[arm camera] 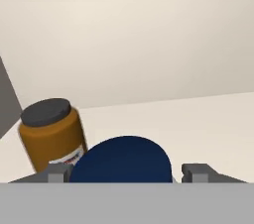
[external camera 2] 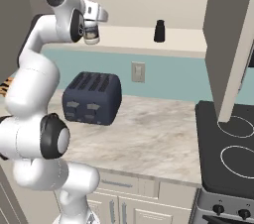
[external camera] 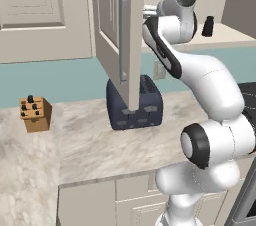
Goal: Collect the turmeric, mayonnaise, and shaker from the cabinet and place them next to the stove.
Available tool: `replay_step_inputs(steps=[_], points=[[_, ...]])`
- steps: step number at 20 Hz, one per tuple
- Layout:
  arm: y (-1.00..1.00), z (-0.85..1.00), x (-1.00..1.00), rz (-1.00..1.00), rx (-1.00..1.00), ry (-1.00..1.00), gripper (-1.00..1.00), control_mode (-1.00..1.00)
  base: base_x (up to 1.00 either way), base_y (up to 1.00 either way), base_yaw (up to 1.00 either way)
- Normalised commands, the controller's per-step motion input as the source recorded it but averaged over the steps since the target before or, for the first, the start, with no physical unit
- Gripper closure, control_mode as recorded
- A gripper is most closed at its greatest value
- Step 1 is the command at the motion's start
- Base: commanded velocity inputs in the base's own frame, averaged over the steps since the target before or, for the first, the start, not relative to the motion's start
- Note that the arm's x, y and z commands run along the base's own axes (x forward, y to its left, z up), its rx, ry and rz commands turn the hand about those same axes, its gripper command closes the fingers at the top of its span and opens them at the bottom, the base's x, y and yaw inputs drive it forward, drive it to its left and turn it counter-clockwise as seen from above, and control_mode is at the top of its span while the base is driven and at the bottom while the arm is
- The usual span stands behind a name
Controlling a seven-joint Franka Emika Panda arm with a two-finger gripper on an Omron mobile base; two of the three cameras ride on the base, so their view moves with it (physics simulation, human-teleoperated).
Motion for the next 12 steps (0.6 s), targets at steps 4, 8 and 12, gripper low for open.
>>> replay_step_inputs(steps=[4,8,12], points=[[-0.24,0.03,-0.97,0.0,0.0,-0.12,1.0,-1.0,0.0,0.0,0.0],[-0.27,0.07,-1.0,0.01,0.0,-0.06,1.0,-1.0,0.0,0.0,0.0],[-0.41,0.0,-0.86,0.04,0.0,0.0,1.0,-1.0,0.0,0.0,0.0]])
